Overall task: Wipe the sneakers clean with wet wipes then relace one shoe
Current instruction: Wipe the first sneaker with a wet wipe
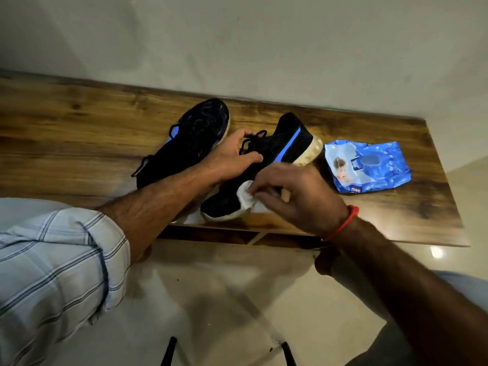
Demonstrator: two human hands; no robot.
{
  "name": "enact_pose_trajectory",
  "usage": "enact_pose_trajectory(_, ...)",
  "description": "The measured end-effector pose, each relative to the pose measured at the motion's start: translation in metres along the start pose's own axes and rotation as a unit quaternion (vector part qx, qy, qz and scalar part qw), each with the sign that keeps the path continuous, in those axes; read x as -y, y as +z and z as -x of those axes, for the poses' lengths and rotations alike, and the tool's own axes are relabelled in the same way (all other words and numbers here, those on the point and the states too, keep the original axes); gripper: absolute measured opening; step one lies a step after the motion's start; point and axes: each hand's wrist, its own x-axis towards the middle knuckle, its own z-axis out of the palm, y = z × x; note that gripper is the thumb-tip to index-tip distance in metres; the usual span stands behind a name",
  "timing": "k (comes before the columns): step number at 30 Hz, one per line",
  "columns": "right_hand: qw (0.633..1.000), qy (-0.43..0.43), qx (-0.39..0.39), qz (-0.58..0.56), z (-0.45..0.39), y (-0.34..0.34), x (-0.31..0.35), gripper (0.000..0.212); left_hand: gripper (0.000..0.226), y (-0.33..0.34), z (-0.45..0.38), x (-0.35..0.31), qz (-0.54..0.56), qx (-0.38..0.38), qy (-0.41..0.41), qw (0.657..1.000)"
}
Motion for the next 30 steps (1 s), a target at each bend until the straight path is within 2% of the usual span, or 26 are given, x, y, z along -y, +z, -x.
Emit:
enact_pose_trajectory(3,0.99,0.096,-0.088,0.056,0.003,-0.016,-0.04,0.011,0.04,0.001,0.001,-0.002,0.004,0.007,-0.001,1.0)
enact_pose_trajectory(6,0.951,0.227,-0.183,0.098,0.007,-0.032,-0.078,0.012,0.04,0.0,0.004,-0.004,0.002,0.026,0.007,1.0)
enact_pose_trajectory(8,0.933,0.27,-0.213,0.109,0.01,-0.038,-0.093,0.012,0.04,0.0,0.006,-0.003,0.001,0.044,0.014,0.999)
enact_pose_trajectory(13,0.944,0.214,-0.229,0.1,0.003,-0.026,-0.072,0.009,0.043,0.001,0.01,-0.005,-0.019,0.057,0.025,0.998)
enact_pose_trajectory(15,0.965,0.159,-0.192,0.078,0.0,-0.013,-0.051,0.009,0.044,0.0,0.01,-0.006,-0.018,0.054,0.027,0.998)
enact_pose_trajectory(17,0.986,0.095,-0.118,0.068,-0.001,0.002,-0.034,0.009,0.046,0.001,0.011,-0.006,-0.028,0.06,0.038,0.997)
enact_pose_trajectory(19,0.99,0.067,-0.078,0.093,-0.003,0.006,-0.036,0.008,0.046,0.0,0.011,-0.005,-0.029,0.066,0.043,0.996)
enact_pose_trajectory(21,0.981,0.093,-0.112,0.13,-0.005,-0.003,-0.053,0.007,0.046,-0.001,0.009,-0.005,-0.022,0.067,0.039,0.997)
enact_pose_trajectory(24,0.949,0.187,-0.199,0.157,0.0,-0.028,-0.084,0.005,0.045,-0.001,0.009,-0.003,-0.017,0.072,0.039,0.997)
enact_pose_trajectory(27,0.93,0.251,-0.209,0.165,0.009,-0.036,-0.101,0.005,0.045,0.0,0.011,-0.002,-0.006,0.079,0.045,0.996)
enact_pose_trajectory(30,0.928,0.258,-0.225,0.147,0.01,-0.032,-0.101,0.008,0.042,-0.002,0.011,-0.003,-0.021,0.081,0.06,0.995)
